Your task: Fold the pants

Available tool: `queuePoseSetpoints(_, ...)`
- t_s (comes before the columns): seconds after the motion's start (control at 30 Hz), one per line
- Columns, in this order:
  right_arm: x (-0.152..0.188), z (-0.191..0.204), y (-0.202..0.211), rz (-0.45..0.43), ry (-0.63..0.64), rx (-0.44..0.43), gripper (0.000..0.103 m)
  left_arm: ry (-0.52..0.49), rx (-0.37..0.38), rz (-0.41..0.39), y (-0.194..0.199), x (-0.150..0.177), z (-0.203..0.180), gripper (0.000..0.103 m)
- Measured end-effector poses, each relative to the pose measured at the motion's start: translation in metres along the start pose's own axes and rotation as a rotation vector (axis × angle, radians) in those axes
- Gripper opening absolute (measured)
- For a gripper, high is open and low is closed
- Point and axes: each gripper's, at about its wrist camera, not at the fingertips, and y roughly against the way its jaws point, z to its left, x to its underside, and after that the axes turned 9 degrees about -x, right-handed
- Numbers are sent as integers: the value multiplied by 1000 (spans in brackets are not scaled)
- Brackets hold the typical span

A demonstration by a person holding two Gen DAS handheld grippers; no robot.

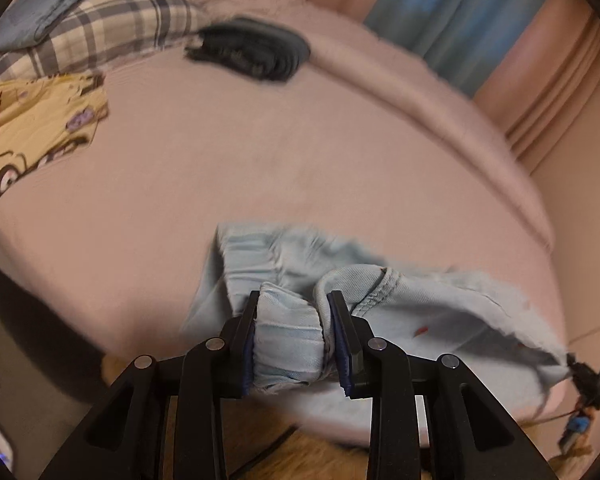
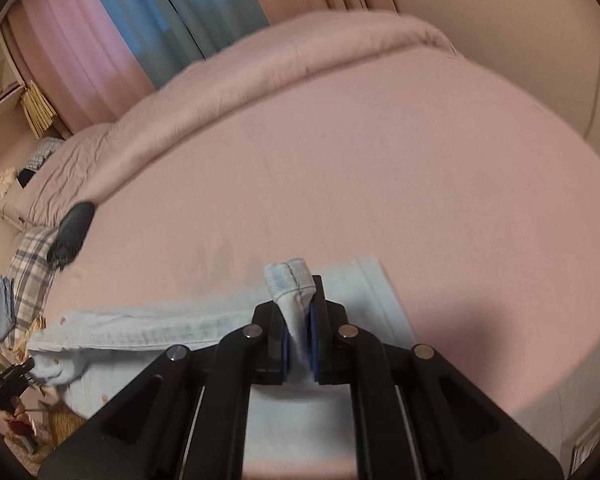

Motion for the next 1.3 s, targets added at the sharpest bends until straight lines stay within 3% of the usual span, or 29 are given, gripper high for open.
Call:
queuePoseSetpoints(0.17, 42, -19, -11, 107, 25, 38, 15, -9, 0, 42, 0, 4, 4, 33)
queuePoseSetpoints(0.3, 48, -22, -6, 108, 15, 33, 17, -17, -17, 47, 11, 2, 1, 40)
queuePoseSetpoints(0.4, 41, -16, 1, 98, 44, 96, 32, -20, -30, 50, 25, 1, -5, 41)
queuePoseSetpoints(0.47, 32, -12, 7, 79, 53, 134, 55, -46, -32, 24, 36, 0, -16, 44)
queuePoseSetpoints(0.53, 21, -10, 14, 43, 51, 137, 60, -90, -28, -15, 47, -1, -29, 51)
queuePoseSetpoints(0.67, 0, -15, 4, 24, 23, 129, 62, -129, -5, -88, 67, -5, -49, 62)
queuePoseSetpoints(0.77, -6, -19, -25, 79, 3, 95, 60, -126, 42, -119, 77, -12, -56, 63)
queuePoseSetpoints(0.83, -3, -21, -46, 129, 18, 110, 58, -129, 114, -127, 84, -16, -60, 65)
queuePoseSetpoints(0.93, 1, -15, -67, 155, 110, 267, 19, -155, 156, -151, 89, -20, -70, 71)
queuePoseSetpoints(1.07, -14, -6, -52, 81, 116, 233, 12, -220, 99, -140, 76, -19, -90, 71)
queuePoseSetpoints(1.17, -38, 5, -37, 3, 141, 232, 11, -256, 122, -87, 57, -16, -103, 71)
queuePoseSetpoints(1.3, -65, 2, -45, -21, 135, 239, 11, -292, 138, 14, 21, -8, -124, 71)
